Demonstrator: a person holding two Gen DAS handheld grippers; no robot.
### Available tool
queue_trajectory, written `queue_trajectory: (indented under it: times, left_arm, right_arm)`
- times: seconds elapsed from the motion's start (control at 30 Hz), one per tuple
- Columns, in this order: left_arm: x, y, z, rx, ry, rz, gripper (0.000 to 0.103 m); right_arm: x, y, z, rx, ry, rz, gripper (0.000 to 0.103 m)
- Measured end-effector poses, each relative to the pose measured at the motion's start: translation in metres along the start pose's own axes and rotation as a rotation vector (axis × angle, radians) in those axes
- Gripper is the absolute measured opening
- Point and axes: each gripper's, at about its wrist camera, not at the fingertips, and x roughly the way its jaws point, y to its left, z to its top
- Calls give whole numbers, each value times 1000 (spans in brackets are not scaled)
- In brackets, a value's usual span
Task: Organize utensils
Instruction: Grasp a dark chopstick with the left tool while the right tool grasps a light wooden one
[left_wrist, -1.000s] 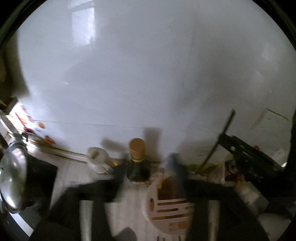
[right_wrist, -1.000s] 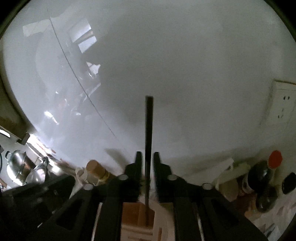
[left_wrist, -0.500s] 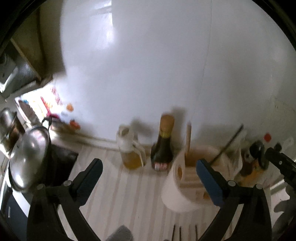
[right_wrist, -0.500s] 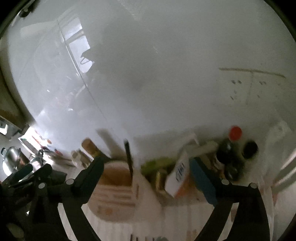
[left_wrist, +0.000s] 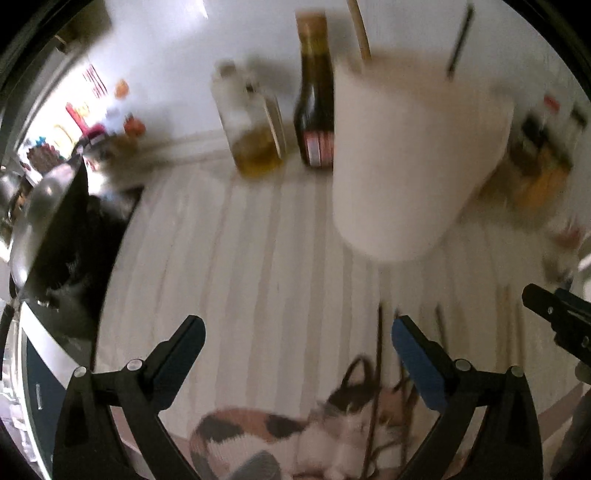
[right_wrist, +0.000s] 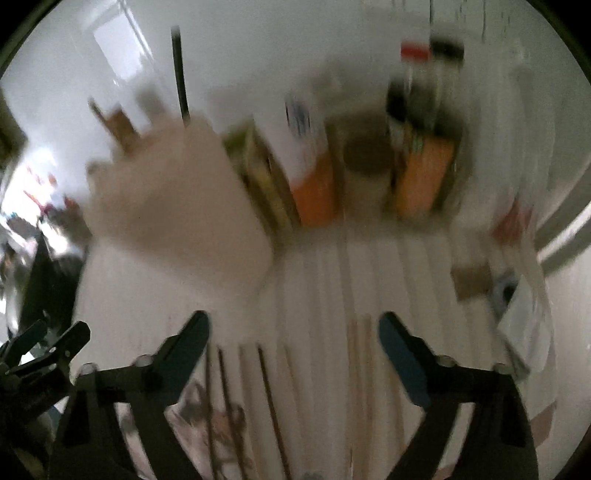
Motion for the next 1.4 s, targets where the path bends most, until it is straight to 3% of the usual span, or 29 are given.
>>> queue_trajectory:
  times: [0.1, 0.17, 0.33, 0.47, 0.57, 0.63, 0.67, 0.77, 0.93, 1.27, 1.4]
  left_arm:
    - [23, -9, -23, 26, 62, 1, 103]
    - [41, -16, -36, 46, 114, -11, 103]
    - [73, -37, -59, 78, 224, -66, 80]
    - [85, -51, -65, 106, 244, -77, 65]
    - [83, -62, -67, 127, 203, -89, 45]
    - [82, -66, -68, 128, 206, -133, 11]
    - [82, -68, -70, 132, 210, -129, 6]
    - [80, -67, -77, 158, 211, -91, 5]
    - [78, -57, -92, 150, 232, -95, 5]
    - [77, -48, -91, 121, 247, -119, 5]
    - [86, -30, -74, 107, 252, -131, 5]
  right_arm:
    - [31, -3, -24, -16, 105, 7, 59]
    - [52, -1, -38, -43, 173, 7, 53]
    - [89, -3, -64, -71, 276, -1, 41]
    - [103, -3, -77, -90, 315, 0, 33]
    - [103, -1, -82, -107, 299, -23, 25]
    - [103, 2, -82, -122, 295, -61, 11]
    - [103, 3, -84, -126, 298, -72, 7]
    - [102, -8, -91, -105, 337, -56, 7]
    - [98, -31, -105, -81, 395, -42, 7]
    - [102, -38, -104, -112, 462, -59, 7]
    - [106, -32, -92, -115, 473, -64, 7]
